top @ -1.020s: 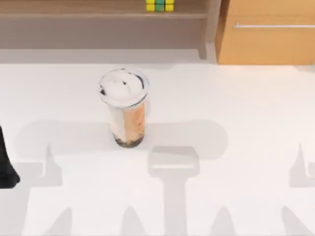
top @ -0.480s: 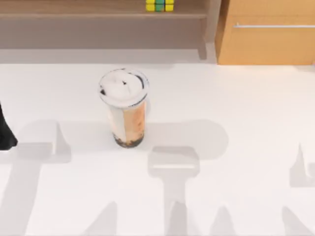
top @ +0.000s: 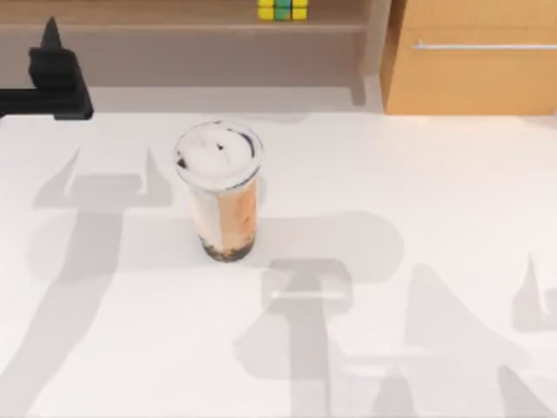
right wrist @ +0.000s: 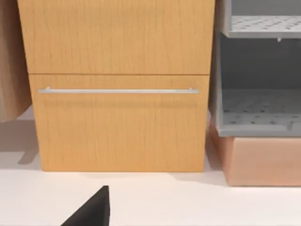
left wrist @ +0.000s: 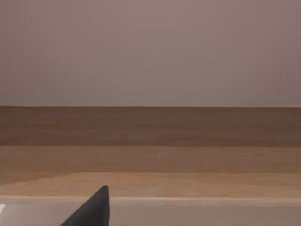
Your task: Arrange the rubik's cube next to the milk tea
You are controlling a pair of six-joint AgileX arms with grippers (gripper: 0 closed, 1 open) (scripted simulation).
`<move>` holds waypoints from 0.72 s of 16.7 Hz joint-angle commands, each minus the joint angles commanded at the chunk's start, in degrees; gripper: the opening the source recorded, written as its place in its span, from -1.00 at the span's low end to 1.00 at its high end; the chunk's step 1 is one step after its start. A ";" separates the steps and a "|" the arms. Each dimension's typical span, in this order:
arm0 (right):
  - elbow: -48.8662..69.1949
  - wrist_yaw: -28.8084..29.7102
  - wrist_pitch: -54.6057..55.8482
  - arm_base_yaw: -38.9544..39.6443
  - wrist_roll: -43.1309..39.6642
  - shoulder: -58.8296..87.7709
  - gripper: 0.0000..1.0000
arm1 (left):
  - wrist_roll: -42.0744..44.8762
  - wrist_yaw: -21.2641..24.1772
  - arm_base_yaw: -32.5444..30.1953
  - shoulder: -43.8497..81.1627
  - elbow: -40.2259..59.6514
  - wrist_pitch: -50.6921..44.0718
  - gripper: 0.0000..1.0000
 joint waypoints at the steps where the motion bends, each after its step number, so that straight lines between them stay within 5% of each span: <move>1: 0.00 0.00 0.00 0.00 0.00 0.00 1.00 | 0.03 -1.04 -1.14 3.59 2.18 1.59 1.00; 12: 0.00 0.00 0.00 0.00 0.00 0.00 1.00 | 0.05 -13.23 -14.06 48.10 26.87 19.51 1.00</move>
